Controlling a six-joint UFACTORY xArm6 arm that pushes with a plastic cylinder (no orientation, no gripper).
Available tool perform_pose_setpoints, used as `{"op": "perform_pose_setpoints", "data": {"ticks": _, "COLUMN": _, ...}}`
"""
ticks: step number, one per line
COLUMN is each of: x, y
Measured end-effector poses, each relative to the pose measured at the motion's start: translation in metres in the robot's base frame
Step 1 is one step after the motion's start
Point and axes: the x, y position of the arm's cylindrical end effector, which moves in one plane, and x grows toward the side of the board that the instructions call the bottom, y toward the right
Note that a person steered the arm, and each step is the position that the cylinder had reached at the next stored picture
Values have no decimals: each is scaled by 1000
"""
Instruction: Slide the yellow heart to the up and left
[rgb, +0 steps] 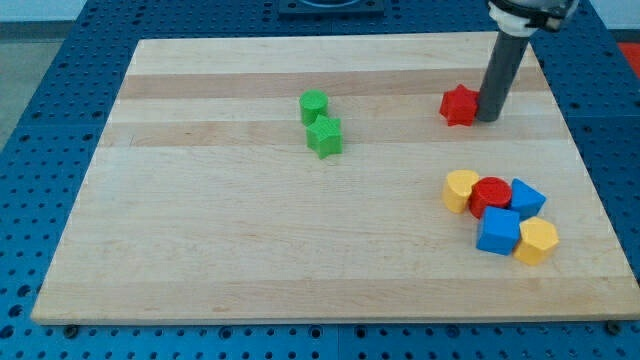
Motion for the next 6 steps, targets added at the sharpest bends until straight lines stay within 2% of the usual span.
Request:
{"op": "perform_pose_setpoints", "data": {"ticks": 1, "x": -20, "y": 0}}
{"op": "perform_pose_setpoints", "data": {"ticks": 2, "x": -22, "y": -7}}
{"op": "perform_pose_setpoints", "data": {"ticks": 6, "x": 5, "y": -66}}
